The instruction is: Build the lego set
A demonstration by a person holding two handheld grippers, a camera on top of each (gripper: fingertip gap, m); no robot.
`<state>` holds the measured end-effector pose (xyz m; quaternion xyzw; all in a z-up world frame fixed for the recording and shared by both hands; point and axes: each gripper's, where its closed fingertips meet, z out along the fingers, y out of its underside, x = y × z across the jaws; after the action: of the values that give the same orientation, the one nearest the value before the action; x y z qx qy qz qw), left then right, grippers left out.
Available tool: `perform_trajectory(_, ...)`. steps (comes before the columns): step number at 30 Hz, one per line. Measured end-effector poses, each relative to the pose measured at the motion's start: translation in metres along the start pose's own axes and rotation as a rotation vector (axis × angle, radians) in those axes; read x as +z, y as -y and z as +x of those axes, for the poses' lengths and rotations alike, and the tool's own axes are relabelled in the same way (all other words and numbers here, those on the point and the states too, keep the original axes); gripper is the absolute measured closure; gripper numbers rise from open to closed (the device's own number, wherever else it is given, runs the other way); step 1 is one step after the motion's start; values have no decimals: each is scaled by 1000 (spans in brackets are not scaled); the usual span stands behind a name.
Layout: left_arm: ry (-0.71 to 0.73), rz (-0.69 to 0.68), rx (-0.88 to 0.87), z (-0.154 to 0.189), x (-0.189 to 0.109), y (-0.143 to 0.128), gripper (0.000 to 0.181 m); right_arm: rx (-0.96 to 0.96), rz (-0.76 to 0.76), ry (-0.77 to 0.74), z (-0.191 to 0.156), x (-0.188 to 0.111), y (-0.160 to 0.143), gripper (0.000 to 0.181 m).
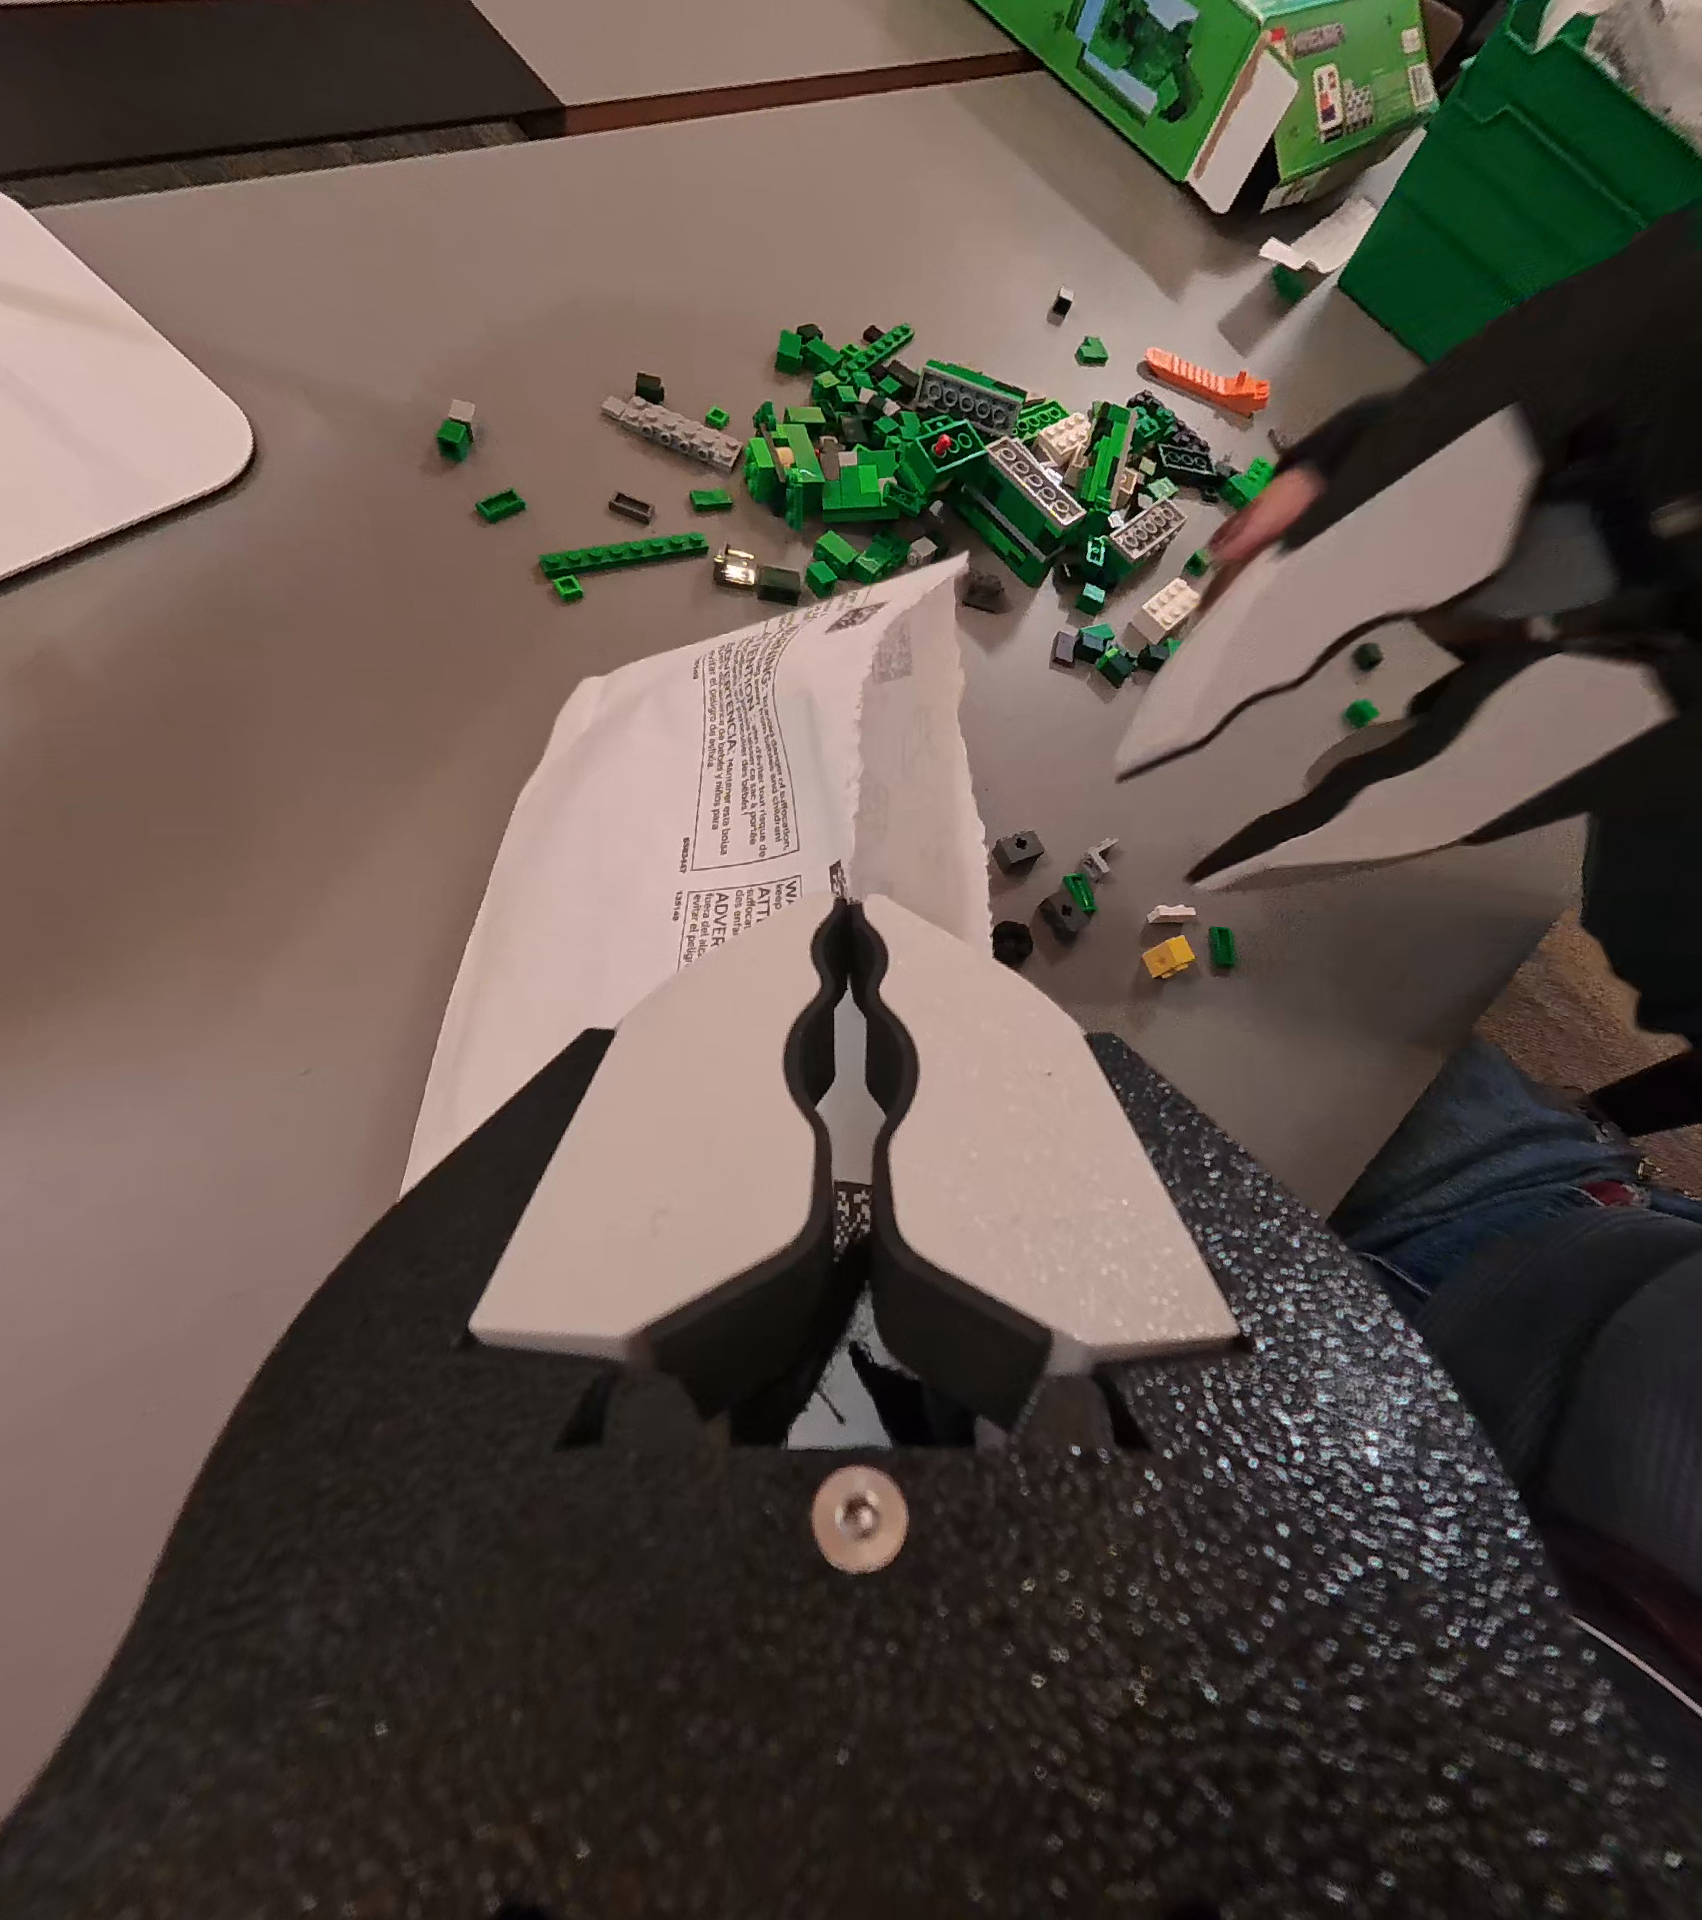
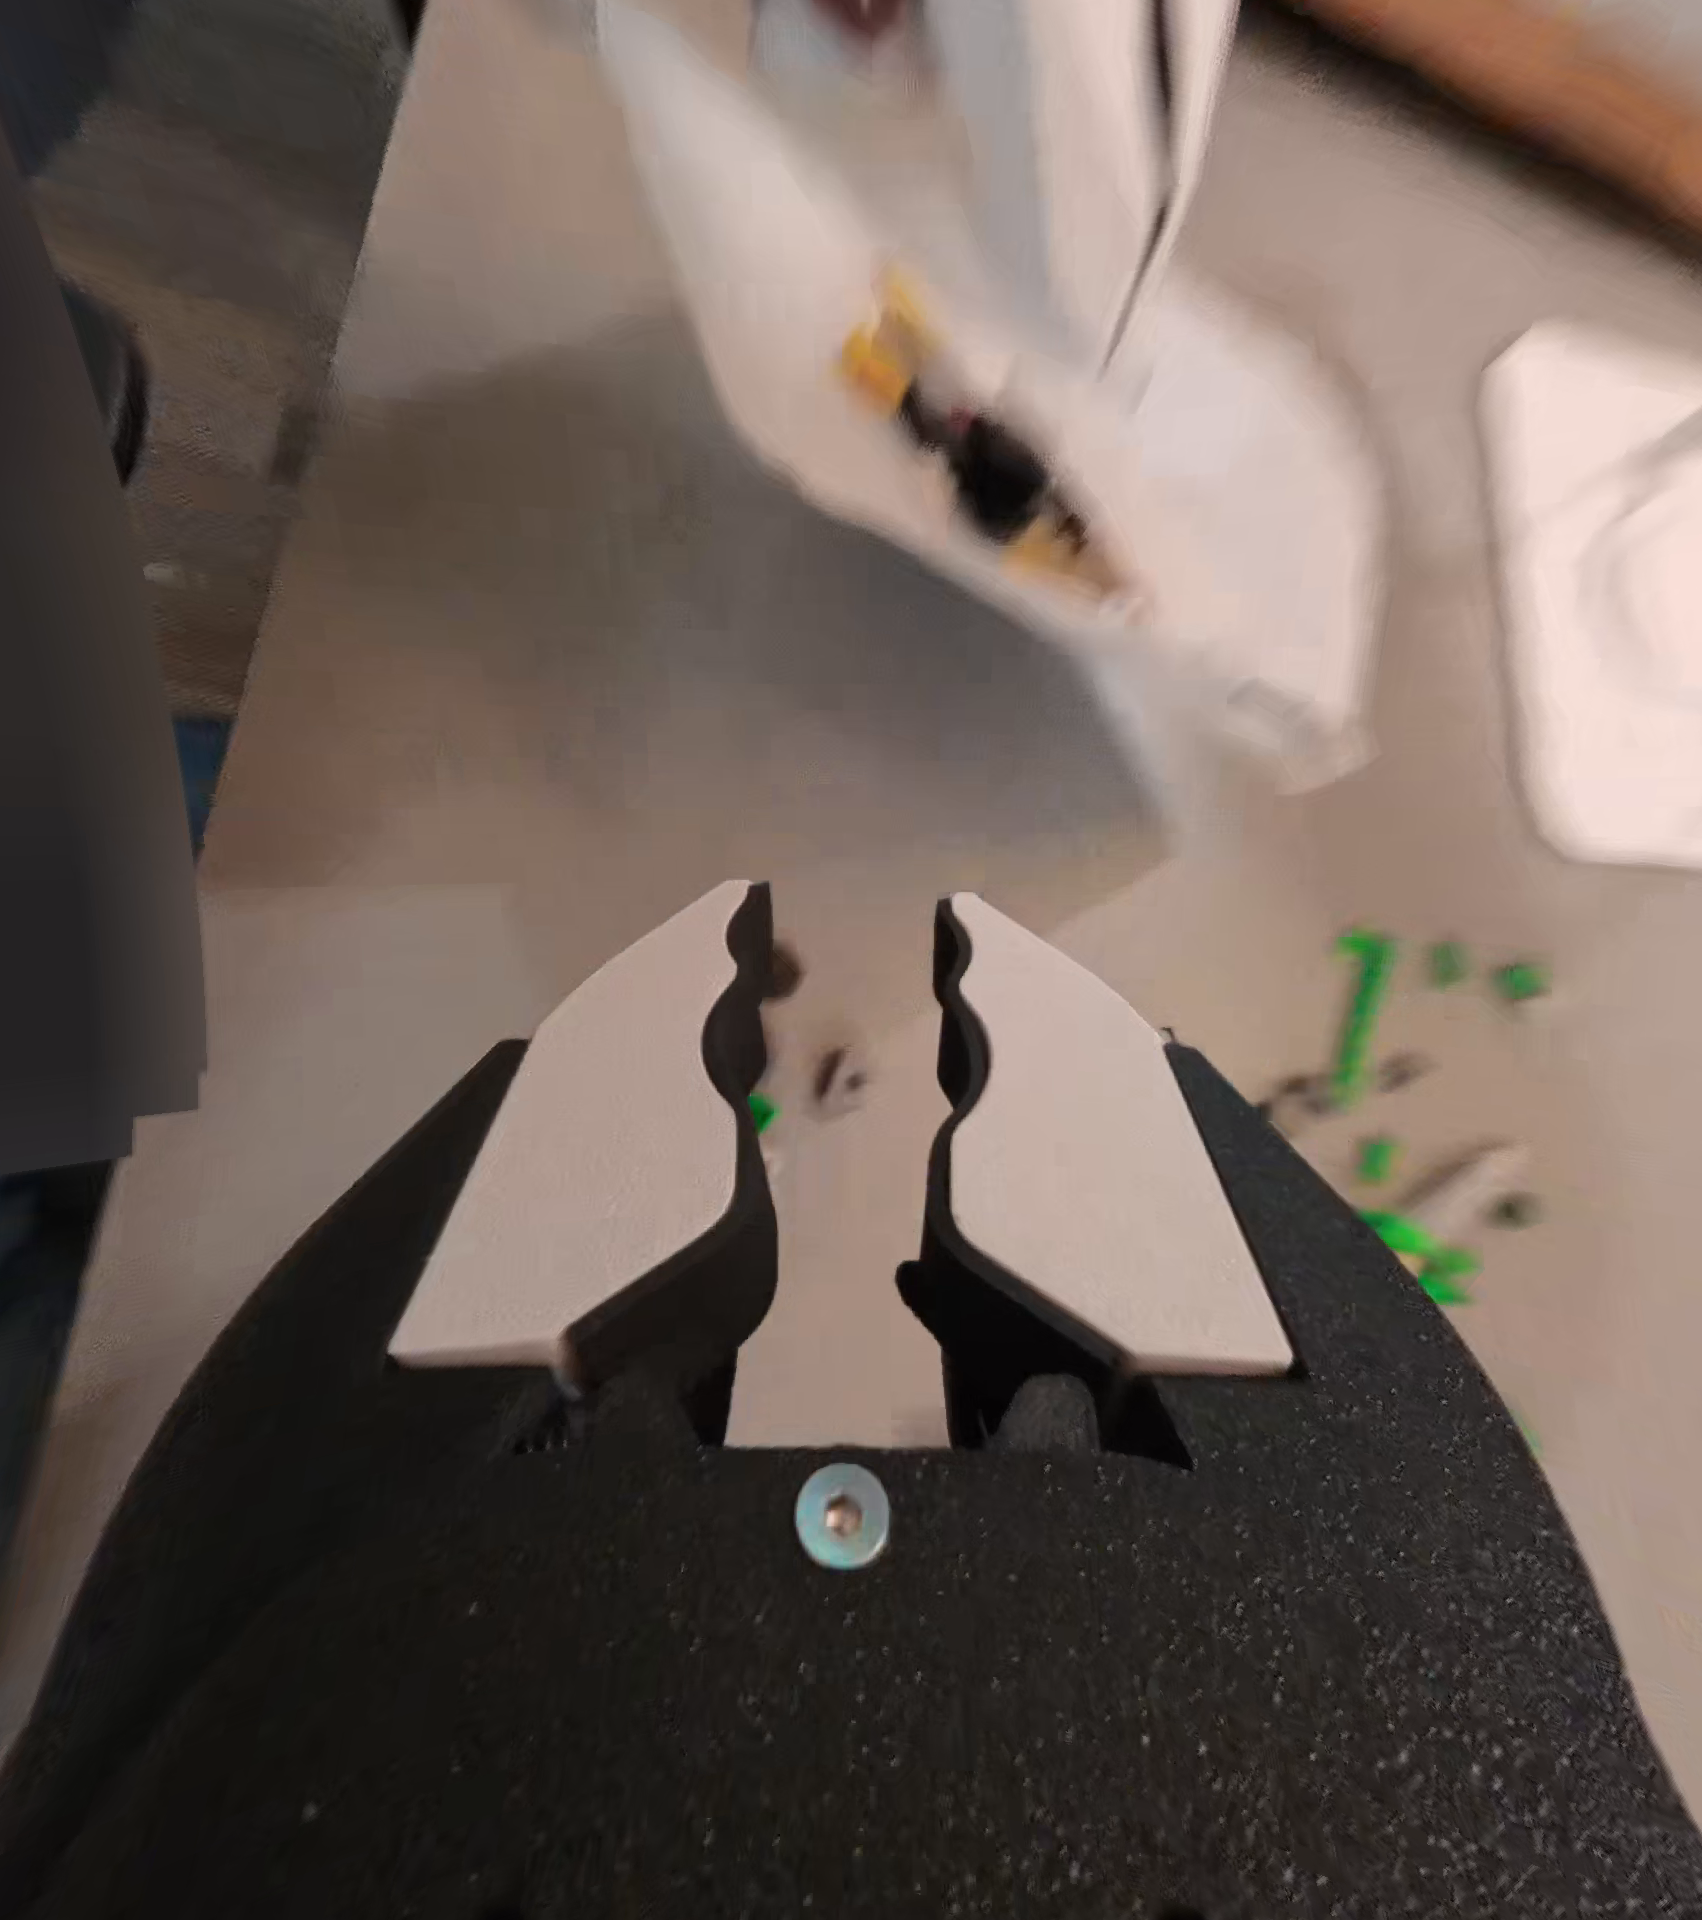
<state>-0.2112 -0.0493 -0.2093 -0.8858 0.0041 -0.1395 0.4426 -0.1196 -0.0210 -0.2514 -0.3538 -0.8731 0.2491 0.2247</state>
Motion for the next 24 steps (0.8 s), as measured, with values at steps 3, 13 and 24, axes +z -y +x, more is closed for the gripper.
perform_trajectory(3,-8,-20,9,3,5,-2,181,78,-152,131,-15,35,-39,152)
perform_trajectory(13,-21,-29,22,8,8,-3,181,-8,-256,123,-18,51,-46,165)
perform_trajectory(24,-62,-36,59,20,18,-1,181,-336,13,-287,24,-7,71,165)
